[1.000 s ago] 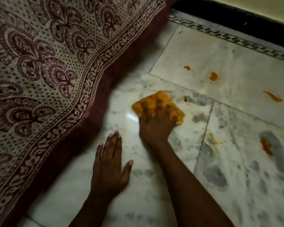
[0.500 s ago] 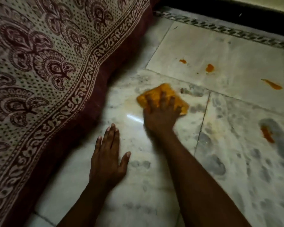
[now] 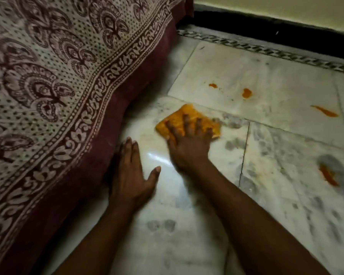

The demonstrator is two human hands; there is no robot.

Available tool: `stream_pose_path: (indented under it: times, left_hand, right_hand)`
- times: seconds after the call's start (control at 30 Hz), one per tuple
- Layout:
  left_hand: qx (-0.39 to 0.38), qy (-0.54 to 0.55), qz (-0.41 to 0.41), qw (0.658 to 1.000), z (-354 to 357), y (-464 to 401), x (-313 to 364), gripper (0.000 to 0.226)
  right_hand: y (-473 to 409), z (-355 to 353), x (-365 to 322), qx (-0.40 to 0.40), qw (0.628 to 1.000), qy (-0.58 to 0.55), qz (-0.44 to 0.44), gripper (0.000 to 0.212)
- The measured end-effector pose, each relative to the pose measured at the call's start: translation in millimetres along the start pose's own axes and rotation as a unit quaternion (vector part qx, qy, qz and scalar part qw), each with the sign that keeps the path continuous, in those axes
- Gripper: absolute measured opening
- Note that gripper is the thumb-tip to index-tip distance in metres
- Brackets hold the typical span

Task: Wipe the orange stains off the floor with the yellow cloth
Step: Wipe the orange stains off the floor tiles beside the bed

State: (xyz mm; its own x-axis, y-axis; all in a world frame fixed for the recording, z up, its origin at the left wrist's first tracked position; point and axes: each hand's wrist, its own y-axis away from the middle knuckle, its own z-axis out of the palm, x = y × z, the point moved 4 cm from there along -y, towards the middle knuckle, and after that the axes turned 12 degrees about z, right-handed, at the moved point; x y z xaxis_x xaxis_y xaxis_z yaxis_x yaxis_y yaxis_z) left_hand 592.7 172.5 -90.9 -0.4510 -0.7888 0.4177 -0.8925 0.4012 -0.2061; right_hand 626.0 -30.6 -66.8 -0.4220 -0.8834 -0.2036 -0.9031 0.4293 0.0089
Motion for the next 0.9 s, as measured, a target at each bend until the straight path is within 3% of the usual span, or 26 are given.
stream_pose_path:
  times: [0.1, 0.17, 0.2, 0.27, 0.33, 0.37, 0.43, 0.5, 0.57, 0.63, 0.7, 0.77, 0.9]
  left_hand:
    - [0.009, 0.036, -0.008, 0.999, 0, -1, -1, 0.102]
    - [0.000, 0.055, -0.023, 0.998, 0, 3, 3, 0.102]
    - [-0.006, 0.058, -0.028, 0.998, -2, 4, 3, 0.102]
    - [-0.017, 0.055, -0.038, 0.998, -1, 5, 2, 0.103]
    - [-0.017, 0.068, -0.040, 0.997, -3, 4, 5, 0.103]
    - [-0.009, 0.080, -0.040, 0.996, -3, 4, 6, 0.103]
    - [0.005, 0.105, -0.041, 0.994, -2, 5, 7, 0.103]
    - [0.016, 0.127, -0.052, 0.990, 0, 7, 11, 0.103]
    - [0.026, 0.138, -0.060, 0.988, -2, 8, 16, 0.107]
    - [0.017, 0.132, -0.068, 0.989, -8, 7, 19, 0.108]
    - [-0.039, 0.128, -0.090, 0.987, -13, 7, 18, 0.108]
    - [-0.066, 0.081, -0.084, 0.991, -18, 6, 16, 0.104]
    - [-0.072, 0.040, -0.014, 0.996, -17, 1, 15, 0.108]
  right_hand:
    - [32, -13, 26, -0.014, 0.973, 0.058, -0.222, 0.053]
    - [37, -26, 70, -0.014, 0.961, 0.076, -0.267, 0.051]
    - [28, -29, 88, -0.017, 0.972, 0.072, -0.222, 0.052]
    - [1, -30, 104, -0.013, 0.997, 0.052, -0.049, 0.060]
    - [-31, -26, 78, 0.018, 0.993, 0.014, 0.118, 0.059]
    - [-44, -22, 54, 0.007, 0.988, -0.009, 0.157, 0.056]
    - [-53, -9, 0, -0.001, 0.992, -0.056, 0.115, 0.053]
    - [-33, 3, -39, -0.015, 0.999, -0.025, -0.025, 0.054]
    - [3, 4, -37, -0.053, 0.987, 0.025, -0.149, 0.052]
    - [30, -10, -2, -0.051, 0.974, 0.046, -0.216, 0.051]
    - [40, -25, 48, -0.054, 0.978, 0.066, -0.190, 0.052]
    - [28, -34, 82, -0.052, 0.991, 0.069, -0.101, 0.056]
    - [-7, -21, 33, -0.034, 0.997, 0.001, 0.073, 0.060]
